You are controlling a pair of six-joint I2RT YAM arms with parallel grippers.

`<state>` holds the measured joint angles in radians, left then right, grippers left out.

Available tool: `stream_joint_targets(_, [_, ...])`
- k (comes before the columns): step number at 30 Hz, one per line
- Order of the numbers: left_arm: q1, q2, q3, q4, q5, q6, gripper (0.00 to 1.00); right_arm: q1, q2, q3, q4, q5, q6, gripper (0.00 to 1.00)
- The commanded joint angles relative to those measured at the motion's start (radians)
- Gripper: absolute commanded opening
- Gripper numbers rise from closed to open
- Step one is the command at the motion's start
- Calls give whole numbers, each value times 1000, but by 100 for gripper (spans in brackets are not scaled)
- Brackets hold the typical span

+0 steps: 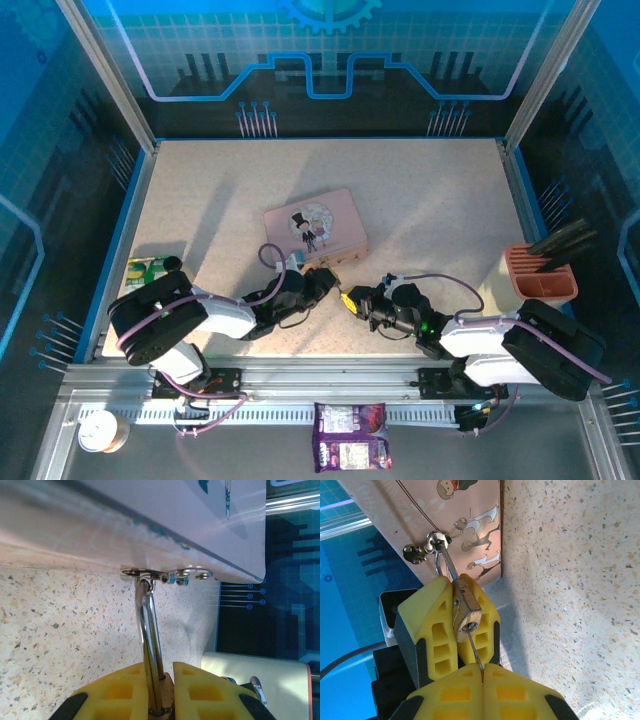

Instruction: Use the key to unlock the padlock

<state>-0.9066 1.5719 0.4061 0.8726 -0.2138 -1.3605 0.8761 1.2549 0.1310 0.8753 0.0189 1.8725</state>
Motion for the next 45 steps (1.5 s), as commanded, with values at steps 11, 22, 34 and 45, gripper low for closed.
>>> stream_joint_targets(11, [-52, -26, 74, 172, 19, -38, 0, -8, 15, 9, 36, 31, -9, 0])
stream_joint_targets(22, [-57, -57, 69, 142, 17, -33, 0, -34, 21, 19, 16, 22, -21, 0])
stream_joint_targets(34, [-61, -73, 82, 90, 9, -27, 0, -79, 32, 48, 23, -22, -46, 0])
stream_joint_targets(45, [-41, -70, 112, -7, 2, 10, 0, -98, -78, -24, -130, -19, -76, 0])
